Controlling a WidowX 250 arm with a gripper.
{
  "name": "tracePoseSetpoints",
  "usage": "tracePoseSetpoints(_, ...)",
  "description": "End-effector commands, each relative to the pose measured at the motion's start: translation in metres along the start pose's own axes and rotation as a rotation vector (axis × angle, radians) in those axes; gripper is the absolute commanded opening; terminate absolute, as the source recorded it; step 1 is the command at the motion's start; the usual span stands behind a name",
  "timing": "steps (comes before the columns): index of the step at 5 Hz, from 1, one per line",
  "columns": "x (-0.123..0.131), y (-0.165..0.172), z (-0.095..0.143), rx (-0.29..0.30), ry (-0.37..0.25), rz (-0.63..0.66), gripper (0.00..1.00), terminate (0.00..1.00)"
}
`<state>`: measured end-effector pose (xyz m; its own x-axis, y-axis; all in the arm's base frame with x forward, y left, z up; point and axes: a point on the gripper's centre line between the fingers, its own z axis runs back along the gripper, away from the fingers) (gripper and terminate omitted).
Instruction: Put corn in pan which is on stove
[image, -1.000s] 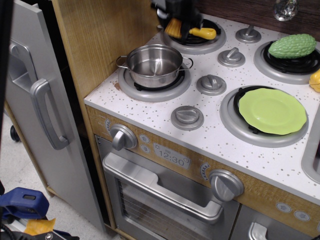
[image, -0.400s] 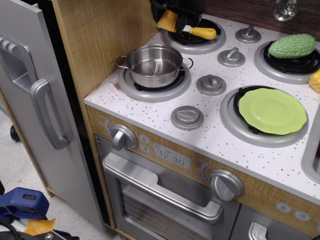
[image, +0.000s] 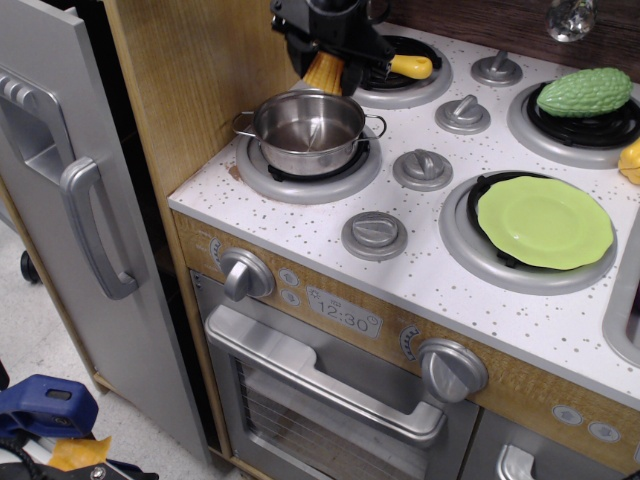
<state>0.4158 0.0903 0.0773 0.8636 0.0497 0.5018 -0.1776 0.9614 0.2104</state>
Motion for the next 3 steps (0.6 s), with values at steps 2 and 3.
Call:
tracePoseSetpoints(2, 0.0227, 0.0147, 0.0285, 0.007, -0.105, 0.019, 1.00, 0.00)
tracePoseSetpoints(3, 0.0227, 0.0147, 0.0285, 0.007, -0.105, 0.019, 1.00, 1.00)
